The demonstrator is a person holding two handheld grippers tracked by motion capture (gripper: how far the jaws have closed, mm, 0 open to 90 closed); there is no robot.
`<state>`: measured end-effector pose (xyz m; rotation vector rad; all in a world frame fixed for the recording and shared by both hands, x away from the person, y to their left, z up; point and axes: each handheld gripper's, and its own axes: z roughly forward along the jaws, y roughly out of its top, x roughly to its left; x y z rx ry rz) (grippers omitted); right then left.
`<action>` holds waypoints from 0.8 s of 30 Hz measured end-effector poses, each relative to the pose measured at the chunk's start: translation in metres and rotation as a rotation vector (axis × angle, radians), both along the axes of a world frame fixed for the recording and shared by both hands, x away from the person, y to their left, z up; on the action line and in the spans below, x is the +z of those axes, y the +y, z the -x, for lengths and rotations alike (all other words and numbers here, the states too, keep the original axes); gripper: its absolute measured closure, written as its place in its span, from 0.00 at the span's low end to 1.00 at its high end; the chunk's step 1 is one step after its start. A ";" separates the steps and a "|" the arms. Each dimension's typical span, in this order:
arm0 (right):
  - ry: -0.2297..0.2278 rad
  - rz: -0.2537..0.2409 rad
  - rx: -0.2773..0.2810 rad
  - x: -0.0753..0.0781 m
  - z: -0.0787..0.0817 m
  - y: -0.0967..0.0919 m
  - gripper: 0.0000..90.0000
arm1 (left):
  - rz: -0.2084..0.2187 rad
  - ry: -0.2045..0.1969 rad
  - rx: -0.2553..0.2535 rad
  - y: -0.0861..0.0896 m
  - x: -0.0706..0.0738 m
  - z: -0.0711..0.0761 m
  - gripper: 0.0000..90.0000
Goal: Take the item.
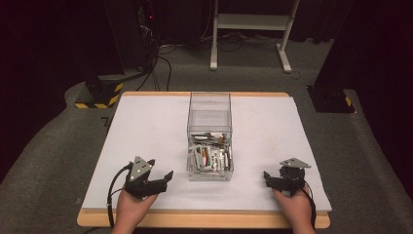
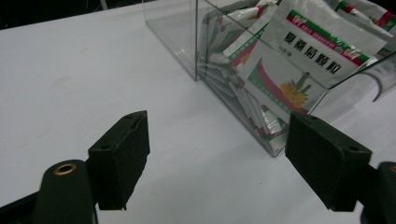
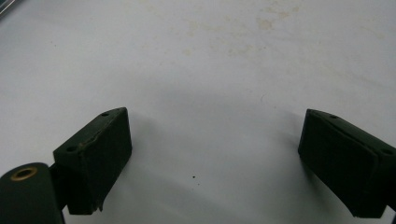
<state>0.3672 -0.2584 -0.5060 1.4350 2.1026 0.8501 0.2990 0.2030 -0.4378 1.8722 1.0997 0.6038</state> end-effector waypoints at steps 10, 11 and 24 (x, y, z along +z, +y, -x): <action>0.000 0.000 0.000 0.000 0.000 0.000 0.10 | 0.003 -0.021 -0.036 -0.010 0.011 0.001 0.25; 0.000 0.000 0.000 0.000 0.000 0.000 0.10 | 0.006 -0.023 -0.036 -0.011 0.012 0.001 0.25; 0.000 0.000 0.000 0.000 0.000 0.000 0.10 | 0.012 -0.061 -0.075 -0.033 0.027 -0.008 0.26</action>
